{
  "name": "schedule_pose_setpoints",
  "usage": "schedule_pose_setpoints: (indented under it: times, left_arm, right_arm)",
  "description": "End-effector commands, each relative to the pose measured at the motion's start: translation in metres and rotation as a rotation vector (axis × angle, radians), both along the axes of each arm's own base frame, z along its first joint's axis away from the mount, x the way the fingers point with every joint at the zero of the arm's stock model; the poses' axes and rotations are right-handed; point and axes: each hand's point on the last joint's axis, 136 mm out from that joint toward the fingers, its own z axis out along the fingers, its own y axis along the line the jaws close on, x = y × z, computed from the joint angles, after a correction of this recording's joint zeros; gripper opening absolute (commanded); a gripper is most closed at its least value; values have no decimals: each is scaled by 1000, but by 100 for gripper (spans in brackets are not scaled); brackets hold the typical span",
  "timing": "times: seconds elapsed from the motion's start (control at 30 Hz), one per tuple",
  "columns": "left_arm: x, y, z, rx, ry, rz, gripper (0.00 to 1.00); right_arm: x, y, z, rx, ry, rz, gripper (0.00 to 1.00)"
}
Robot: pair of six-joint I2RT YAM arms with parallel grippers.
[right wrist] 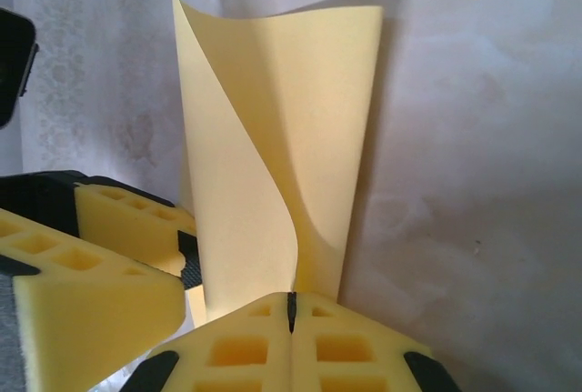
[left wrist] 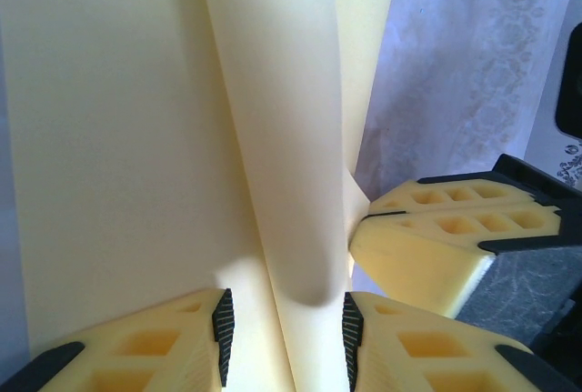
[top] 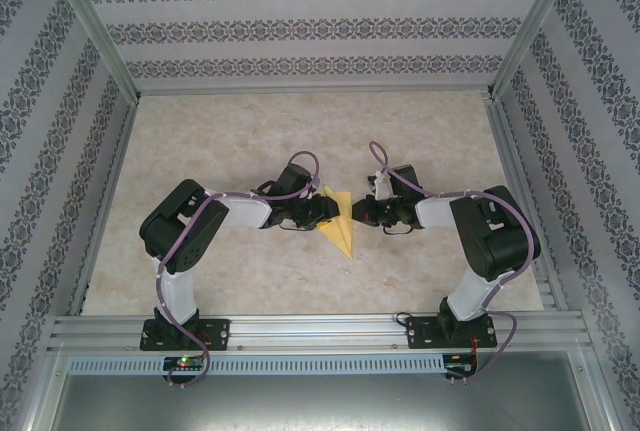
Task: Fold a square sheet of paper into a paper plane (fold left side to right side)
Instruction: Fourth fold the wing at the center of the table.
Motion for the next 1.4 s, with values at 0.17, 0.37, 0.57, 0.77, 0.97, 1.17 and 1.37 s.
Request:
schedule_pose_setpoints:
  times: [0.17, 0.37, 0.57, 0.77, 0.97, 1.17, 1.37]
  left_arm:
    - [-7, 3, -9, 45, 22, -5, 40]
    - [-7, 2, -9, 43, 23, -6, 40]
    - [-7, 2, -9, 42, 24, -9, 40]
    - [-6, 0, -7, 32, 18, -18, 41]
    - [0, 1, 22, 27, -55, -28, 44]
    - [5, -1, 51, 16, -122, -54, 40]
    - [13, -23, 55, -66, -118, -105, 28]
  right_arm:
    - [6, -7, 0, -28, -19, -14, 5]
    - [6, -8, -7, -43, -4, -15, 5]
    - [5, -9, -13, -60, 13, -6, 5]
    - [1, -12, -24, -89, 43, -3, 5]
    - [-7, -17, -29, -124, 65, 9, 5]
    - [-10, -18, -32, -138, 68, 18, 5]
    - [-10, -18, -33, -143, 71, 22, 5]
